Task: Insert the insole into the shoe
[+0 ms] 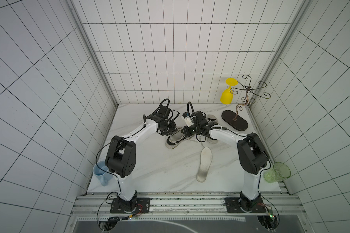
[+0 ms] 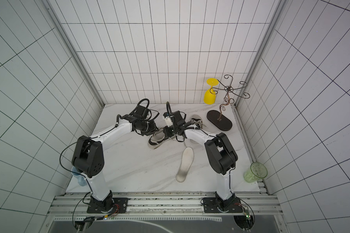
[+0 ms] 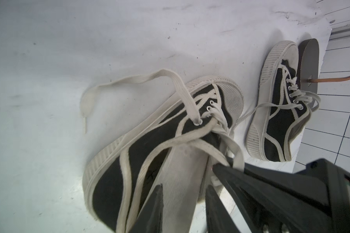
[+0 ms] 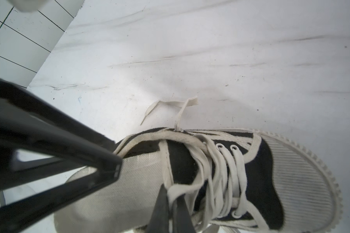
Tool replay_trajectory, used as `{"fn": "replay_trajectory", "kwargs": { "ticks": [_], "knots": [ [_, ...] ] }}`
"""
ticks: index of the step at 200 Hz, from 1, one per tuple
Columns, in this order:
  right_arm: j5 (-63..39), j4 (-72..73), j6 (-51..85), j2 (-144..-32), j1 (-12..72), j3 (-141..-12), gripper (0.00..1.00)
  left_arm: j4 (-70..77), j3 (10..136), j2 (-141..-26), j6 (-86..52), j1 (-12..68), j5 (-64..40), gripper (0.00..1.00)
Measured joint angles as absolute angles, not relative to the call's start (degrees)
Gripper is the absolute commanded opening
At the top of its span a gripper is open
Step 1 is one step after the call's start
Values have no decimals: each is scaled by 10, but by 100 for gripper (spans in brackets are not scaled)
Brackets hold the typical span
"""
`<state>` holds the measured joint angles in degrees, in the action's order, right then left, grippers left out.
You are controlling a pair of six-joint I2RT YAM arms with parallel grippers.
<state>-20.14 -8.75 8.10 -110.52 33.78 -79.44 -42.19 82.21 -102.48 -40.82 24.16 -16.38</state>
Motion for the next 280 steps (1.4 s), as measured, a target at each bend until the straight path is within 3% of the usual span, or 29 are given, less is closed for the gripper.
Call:
{"fn": "replay_trajectory", "kwargs": {
  "ticks": [23,83,102,149,280],
  "knots": [
    [-202,-88,81,-1106,338,-795,0,-447,790,-978,-411,244,-149,42],
    [-206,-88,81,-1108,338,-795,0,-438,691,-935,-472,256,-142,44],
    [-207,-88,81,-1108,338,-795,0,-412,685,-942,-498,254,-151,36],
    [-208,-89,81,-1108,338,-795,0,-351,687,-954,-531,255,-157,0],
    [-194,-97,81,-1108,337,-794,0,-369,775,-1040,-467,277,-83,2]
  ]
}}
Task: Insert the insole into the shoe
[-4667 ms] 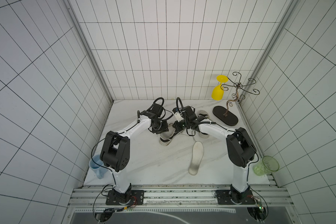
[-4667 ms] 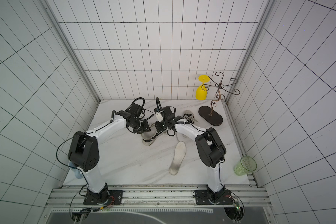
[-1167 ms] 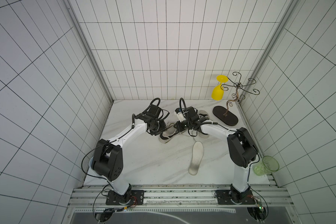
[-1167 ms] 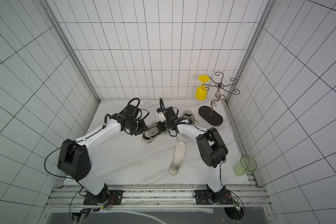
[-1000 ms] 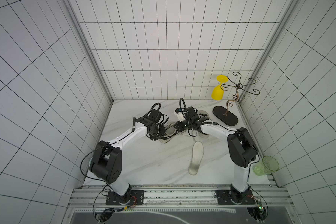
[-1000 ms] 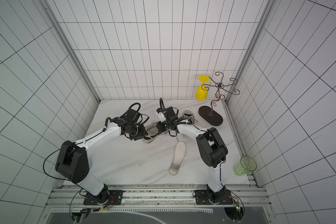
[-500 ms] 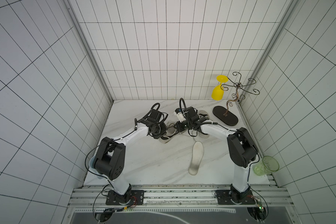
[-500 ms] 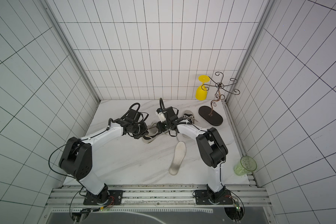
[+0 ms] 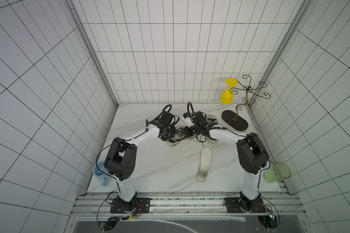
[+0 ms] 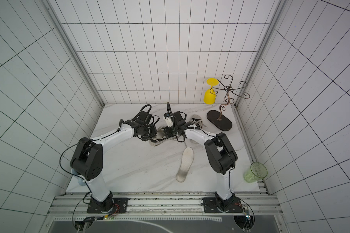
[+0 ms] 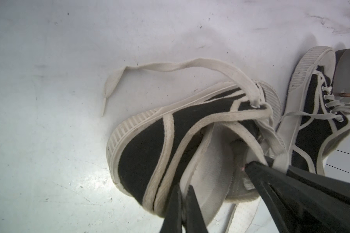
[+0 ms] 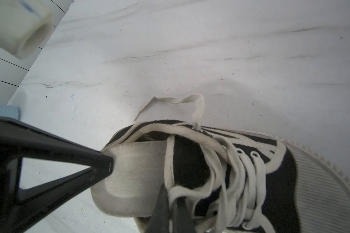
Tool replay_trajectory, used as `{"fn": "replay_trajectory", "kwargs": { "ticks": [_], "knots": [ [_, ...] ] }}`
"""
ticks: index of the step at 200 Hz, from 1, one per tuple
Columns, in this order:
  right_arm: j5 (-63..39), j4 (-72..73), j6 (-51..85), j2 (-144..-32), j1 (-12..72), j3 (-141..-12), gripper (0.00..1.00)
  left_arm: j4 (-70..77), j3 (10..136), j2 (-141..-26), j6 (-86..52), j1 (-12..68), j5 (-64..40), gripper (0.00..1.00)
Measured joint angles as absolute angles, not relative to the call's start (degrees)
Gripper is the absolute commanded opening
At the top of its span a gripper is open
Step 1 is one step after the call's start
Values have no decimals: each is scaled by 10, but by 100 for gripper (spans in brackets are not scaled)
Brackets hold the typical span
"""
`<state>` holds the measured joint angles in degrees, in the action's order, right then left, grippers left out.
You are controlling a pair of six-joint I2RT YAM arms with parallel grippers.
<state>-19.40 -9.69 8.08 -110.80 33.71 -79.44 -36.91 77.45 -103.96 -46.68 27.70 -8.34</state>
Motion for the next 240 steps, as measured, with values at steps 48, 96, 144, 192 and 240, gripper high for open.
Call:
{"fn": "replay_trajectory", "kwargs": {
  "ticks": [48,96,144,192,240],
  "knots": [
    [-196,-98,81,-1108,337,-794,0,-397,823,-1076,-420,288,-20,19],
    [-199,-100,82,-1108,338,-794,0,-449,888,-1124,-369,292,27,23],
    [-205,-100,86,-1108,338,-795,0,-511,929,-1137,-336,309,81,34],
    [-208,-100,85,-1108,339,-795,0,-561,957,-1136,-311,311,133,43],
    [-214,-100,85,-1108,339,-795,0,-563,936,-1135,-310,311,133,43]
  ]
}}
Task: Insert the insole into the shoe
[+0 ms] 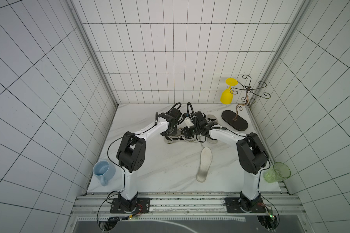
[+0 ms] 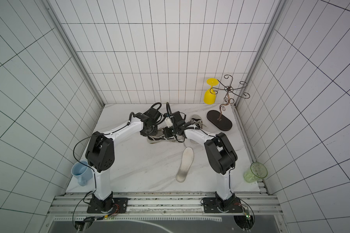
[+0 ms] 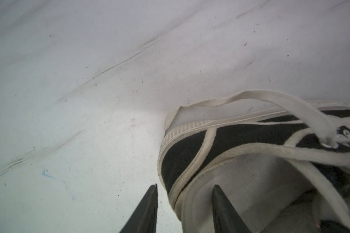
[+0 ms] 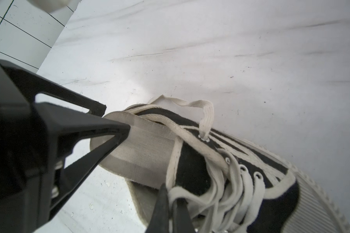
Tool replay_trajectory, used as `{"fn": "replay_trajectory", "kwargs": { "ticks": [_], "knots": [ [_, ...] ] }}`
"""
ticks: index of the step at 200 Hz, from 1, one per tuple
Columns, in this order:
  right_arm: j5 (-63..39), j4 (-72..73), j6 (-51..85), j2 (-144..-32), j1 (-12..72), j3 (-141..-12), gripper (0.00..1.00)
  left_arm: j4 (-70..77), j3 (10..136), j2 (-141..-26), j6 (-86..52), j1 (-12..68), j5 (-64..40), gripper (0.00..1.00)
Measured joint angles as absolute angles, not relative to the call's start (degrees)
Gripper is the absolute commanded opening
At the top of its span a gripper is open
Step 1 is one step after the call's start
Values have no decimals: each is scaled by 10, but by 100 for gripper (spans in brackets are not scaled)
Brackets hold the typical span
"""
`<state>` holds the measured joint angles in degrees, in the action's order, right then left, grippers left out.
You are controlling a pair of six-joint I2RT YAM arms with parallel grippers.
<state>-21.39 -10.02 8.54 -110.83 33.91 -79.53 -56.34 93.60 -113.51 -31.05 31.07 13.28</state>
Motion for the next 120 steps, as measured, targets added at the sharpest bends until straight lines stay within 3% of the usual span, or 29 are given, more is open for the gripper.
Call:
{"fn": "replay_trajectory", "kwargs": {
  "ticks": [120],
  "knots": [
    [-230,-100,86,-1108,340,-795,0,-493,865,-1138,-308,311,171,38]
  ]
}}
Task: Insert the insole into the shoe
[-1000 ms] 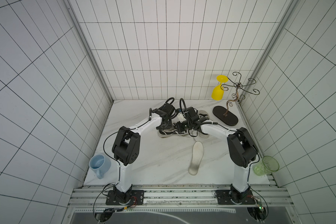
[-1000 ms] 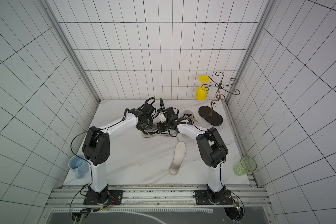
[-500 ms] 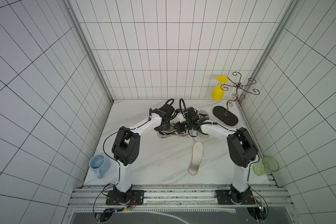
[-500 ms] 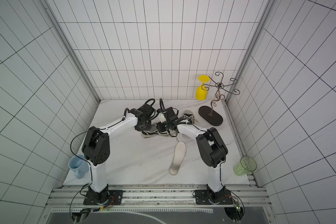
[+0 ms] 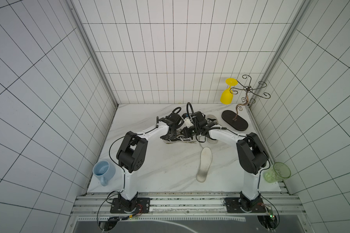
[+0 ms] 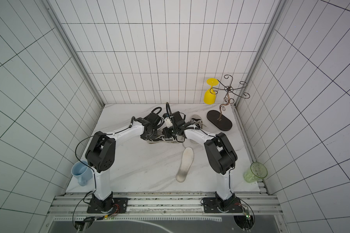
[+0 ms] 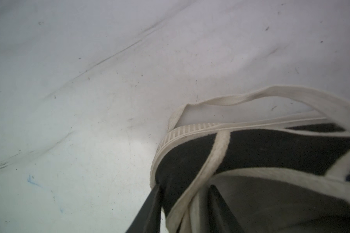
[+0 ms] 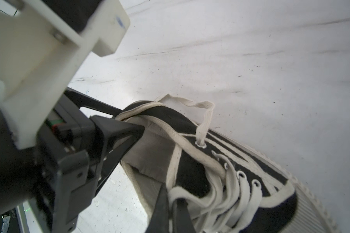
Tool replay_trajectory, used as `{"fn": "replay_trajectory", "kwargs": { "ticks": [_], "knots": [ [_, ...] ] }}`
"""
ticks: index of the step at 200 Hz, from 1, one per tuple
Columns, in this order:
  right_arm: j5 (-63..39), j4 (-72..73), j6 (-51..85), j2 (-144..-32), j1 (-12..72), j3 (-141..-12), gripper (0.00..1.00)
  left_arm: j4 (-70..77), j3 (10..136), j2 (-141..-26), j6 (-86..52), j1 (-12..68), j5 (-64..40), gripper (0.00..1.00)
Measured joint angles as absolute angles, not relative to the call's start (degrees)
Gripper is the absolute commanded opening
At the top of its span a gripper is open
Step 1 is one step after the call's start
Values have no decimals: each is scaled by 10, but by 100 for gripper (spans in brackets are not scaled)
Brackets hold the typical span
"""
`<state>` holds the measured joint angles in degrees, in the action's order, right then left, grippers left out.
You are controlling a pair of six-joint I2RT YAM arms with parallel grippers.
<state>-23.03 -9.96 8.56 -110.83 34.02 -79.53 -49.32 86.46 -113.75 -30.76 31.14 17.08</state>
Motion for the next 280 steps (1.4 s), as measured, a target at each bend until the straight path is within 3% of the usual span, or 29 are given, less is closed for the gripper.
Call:
{"fn": "replay_trajectory", "kwargs": {
  "ticks": [33,77,128,175,236,280],
  "knots": [
    [-231,-97,87,-1108,340,-795,0,-485,868,-1145,-288,308,187,43],
    [-230,-96,86,-1108,342,-795,0,-516,889,-1117,-291,270,88,46],
    [-230,-96,86,-1108,342,-795,0,-535,868,-1053,-305,268,46,23],
    [-231,-96,86,-1108,342,-795,0,-520,844,-1048,-332,270,15,25],
    [-231,-95,86,-1108,342,-795,0,-503,845,-1054,-352,273,4,0],
    [-228,-96,86,-1108,342,-794,0,-508,903,-1095,-337,279,9,0]
  ]
}}
